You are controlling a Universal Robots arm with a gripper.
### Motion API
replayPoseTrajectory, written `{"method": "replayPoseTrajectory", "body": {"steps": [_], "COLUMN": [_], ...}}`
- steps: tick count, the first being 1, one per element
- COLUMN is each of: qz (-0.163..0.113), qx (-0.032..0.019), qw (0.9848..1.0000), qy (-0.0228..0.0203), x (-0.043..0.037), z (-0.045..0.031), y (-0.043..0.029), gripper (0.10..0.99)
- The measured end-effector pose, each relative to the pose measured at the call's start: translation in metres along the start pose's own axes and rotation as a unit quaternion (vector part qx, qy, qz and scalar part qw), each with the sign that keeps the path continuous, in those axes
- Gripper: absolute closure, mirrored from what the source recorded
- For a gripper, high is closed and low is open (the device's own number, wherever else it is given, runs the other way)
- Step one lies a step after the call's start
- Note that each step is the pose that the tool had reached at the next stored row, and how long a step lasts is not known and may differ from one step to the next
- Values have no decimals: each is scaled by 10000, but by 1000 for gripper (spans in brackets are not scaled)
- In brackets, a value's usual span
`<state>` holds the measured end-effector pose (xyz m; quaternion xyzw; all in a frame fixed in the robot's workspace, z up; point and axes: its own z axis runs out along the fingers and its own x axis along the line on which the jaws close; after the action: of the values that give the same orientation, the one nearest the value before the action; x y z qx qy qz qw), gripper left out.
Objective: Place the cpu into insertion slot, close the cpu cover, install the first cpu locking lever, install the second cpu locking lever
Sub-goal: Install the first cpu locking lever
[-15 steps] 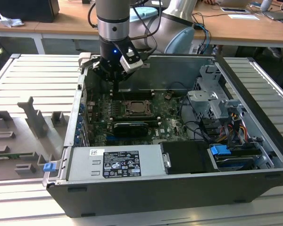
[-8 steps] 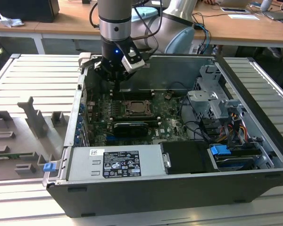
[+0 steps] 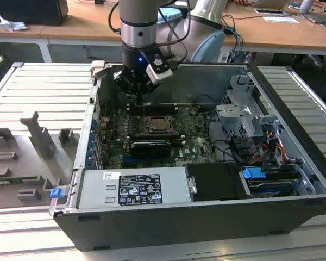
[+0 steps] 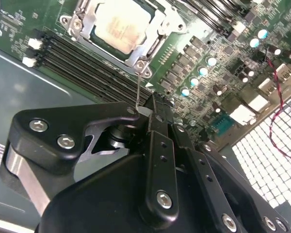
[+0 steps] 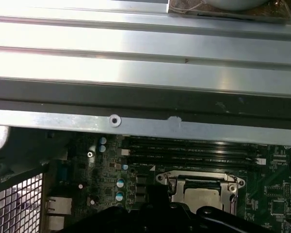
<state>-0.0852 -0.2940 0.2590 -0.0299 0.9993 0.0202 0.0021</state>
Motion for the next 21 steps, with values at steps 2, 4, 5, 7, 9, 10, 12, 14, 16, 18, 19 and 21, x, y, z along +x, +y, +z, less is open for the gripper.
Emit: {"method": "replayPoseTrajectory", "body": {"steps": [2,4,5,7,9,10,12,14,16,18,19,21], "qz": [0,0,0,0,0,0,0,0,1,1,1,1], "qx": [1,1,1,1,1,1,0,-76,-221,-251,-252,-279], "qw": [10000,10000,10000,10000,10000,10000,10000,10000,9998,9997,9997,9996], "qy": [0,0,0,0,0,0,0,-4,-13,-15,-15,-16], "x": [-45,-71,-96,-136,-181,-201,-241,-262,-270,-273,-273,-273], "z": [0,0,0,0,1,1,3,5,7,20,25,38], "y": [-3,-4,-6,-8,-11,-12,-15,-18,-24,-33,-39,-53], "gripper": [980,980,980,980,980,980,980,980,980,980,980,980]}}
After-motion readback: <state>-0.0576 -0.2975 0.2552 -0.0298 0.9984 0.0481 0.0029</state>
